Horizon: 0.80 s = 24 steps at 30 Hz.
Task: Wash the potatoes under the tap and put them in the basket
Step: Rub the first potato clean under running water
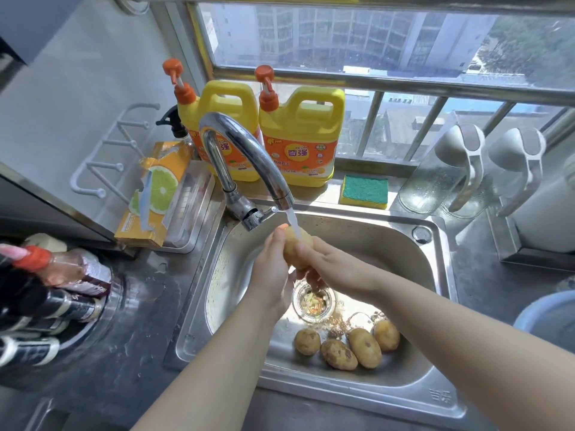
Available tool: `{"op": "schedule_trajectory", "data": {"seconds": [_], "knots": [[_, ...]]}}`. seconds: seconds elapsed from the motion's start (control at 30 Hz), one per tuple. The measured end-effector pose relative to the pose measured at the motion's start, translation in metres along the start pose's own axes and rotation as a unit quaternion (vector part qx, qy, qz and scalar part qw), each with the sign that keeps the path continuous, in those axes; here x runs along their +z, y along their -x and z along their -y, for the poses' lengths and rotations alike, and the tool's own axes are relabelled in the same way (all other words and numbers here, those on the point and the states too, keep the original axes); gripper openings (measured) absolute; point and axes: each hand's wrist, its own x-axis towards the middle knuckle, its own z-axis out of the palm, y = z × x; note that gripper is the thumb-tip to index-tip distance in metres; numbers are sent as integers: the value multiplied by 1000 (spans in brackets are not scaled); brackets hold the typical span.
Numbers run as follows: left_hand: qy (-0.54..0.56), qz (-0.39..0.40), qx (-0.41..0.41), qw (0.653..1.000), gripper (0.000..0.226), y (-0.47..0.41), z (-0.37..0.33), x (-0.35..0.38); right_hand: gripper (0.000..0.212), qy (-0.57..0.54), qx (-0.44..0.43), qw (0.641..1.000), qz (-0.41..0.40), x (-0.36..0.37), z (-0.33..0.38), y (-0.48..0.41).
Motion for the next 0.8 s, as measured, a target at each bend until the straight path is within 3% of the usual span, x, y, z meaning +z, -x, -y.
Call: {"op": "schedule_trajectory", "data": {"seconds": [0.1,0.17,0.27,0.37,0.47,0.5,0.6,0.7,0.8], "knots": [[1,3,1,1000,44,-1,-2,4,56,13,-50,998,-28,4,5,-5],[-7,9,15,1000,41,0,0,8,54,-12,-80,995,-60,8,14,-8],[4,10,37,999,42,-3,3,7,44,-51,-48,993,-92,9,10,-9],[44,-27,2,999,56,-8,4,3,42,-44,-3,997,-66,10,-3,-4],[59,-37,-42,997,57,-9,3,5,84,-21,11,998,-59,15,-5,-9],[50,-32,-45,997,57,-9,3,7,82,-36,3,997,-69,16,-1,-10],[-15,-4,-16,1000,48,-1,1,12,40,-91,-15,989,-114,14,10,-14],[-152,44,49,986,46,12,6,9,49,-205,138,952,-179,7,7,-15],[-285,84,92,950,56,20,14,4,54,-294,211,921,-148,2,3,-12]]}}
